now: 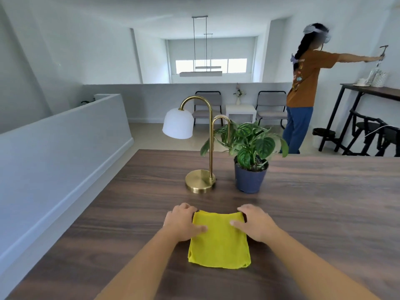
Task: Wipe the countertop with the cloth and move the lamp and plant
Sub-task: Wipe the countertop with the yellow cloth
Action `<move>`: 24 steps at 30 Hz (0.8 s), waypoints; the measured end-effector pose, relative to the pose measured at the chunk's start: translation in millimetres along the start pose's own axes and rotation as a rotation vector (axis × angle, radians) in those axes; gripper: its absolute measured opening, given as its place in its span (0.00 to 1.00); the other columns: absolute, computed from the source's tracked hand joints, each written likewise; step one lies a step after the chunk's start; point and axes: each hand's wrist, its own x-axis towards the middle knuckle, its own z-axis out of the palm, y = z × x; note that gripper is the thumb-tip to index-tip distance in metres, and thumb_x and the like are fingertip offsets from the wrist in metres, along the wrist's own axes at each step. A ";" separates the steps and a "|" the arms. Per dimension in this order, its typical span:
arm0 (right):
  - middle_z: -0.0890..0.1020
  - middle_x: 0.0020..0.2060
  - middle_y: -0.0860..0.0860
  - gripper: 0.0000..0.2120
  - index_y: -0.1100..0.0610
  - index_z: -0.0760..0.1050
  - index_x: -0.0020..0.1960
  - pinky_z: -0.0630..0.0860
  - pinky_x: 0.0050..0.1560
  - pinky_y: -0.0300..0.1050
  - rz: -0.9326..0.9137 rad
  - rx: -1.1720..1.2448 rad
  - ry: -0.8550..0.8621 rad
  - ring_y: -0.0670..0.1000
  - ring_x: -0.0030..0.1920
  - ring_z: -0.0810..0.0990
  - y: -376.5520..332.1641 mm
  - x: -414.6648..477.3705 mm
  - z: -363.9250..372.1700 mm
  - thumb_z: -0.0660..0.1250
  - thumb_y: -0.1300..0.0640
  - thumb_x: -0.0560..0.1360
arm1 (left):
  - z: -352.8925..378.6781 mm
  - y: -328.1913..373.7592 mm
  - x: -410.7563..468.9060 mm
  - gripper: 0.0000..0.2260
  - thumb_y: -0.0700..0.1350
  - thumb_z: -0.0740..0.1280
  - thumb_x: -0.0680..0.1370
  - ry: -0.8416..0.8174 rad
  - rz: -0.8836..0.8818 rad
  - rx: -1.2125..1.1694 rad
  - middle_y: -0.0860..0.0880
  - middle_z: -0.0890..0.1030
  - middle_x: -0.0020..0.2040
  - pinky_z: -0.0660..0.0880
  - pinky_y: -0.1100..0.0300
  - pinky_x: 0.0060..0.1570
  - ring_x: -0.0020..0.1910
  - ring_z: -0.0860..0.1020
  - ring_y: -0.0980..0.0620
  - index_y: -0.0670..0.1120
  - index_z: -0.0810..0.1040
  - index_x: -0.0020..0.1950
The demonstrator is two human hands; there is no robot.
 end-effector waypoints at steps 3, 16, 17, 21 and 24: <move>0.66 0.72 0.51 0.30 0.54 0.65 0.71 0.65 0.68 0.51 -0.004 -0.050 0.066 0.52 0.71 0.64 5.9 -17.6 10.4 0.62 0.39 0.75 | 7.9 5.8 -17.1 0.28 0.63 0.64 0.73 0.074 -0.055 0.002 0.53 0.63 0.74 0.63 0.50 0.68 0.72 0.62 0.49 0.52 0.68 0.70; 0.78 0.47 0.51 0.03 0.51 0.66 0.48 0.74 0.48 0.51 -0.090 0.602 0.331 0.56 0.49 0.77 -25.7 -29.3 12.5 0.60 0.55 0.80 | 10.1 27.5 -54.1 0.09 0.50 0.57 0.81 0.378 -0.216 -0.549 0.41 0.78 0.49 0.75 0.46 0.50 0.50 0.76 0.38 0.46 0.63 0.48; 0.78 0.46 0.50 0.04 0.49 0.66 0.47 0.76 0.49 0.53 -0.123 0.650 0.322 0.56 0.49 0.77 -34.1 -29.0 10.3 0.60 0.56 0.80 | 4.5 23.3 -57.9 0.09 0.50 0.57 0.81 0.431 -0.224 -0.557 0.41 0.78 0.49 0.74 0.45 0.50 0.50 0.76 0.38 0.45 0.64 0.49; 0.80 0.50 0.51 0.08 0.44 0.67 0.45 0.80 0.47 0.63 -0.207 0.788 0.226 0.55 0.50 0.79 -82.9 -28.6 11.6 0.60 0.55 0.79 | -23.0 -8.6 -75.6 0.09 0.50 0.56 0.81 0.606 -0.284 -0.544 0.42 0.80 0.51 0.74 0.46 0.49 0.51 0.77 0.38 0.46 0.66 0.57; 0.82 0.47 0.53 0.01 0.51 0.70 0.49 0.79 0.47 0.63 -0.251 0.855 0.173 0.55 0.47 0.80 -129.0 -27.2 25.5 0.62 0.55 0.79 | -40.5 -51.6 -95.5 0.10 0.51 0.56 0.81 0.666 -0.346 -0.516 0.47 0.79 0.55 0.75 0.47 0.50 0.53 0.77 0.41 0.48 0.67 0.59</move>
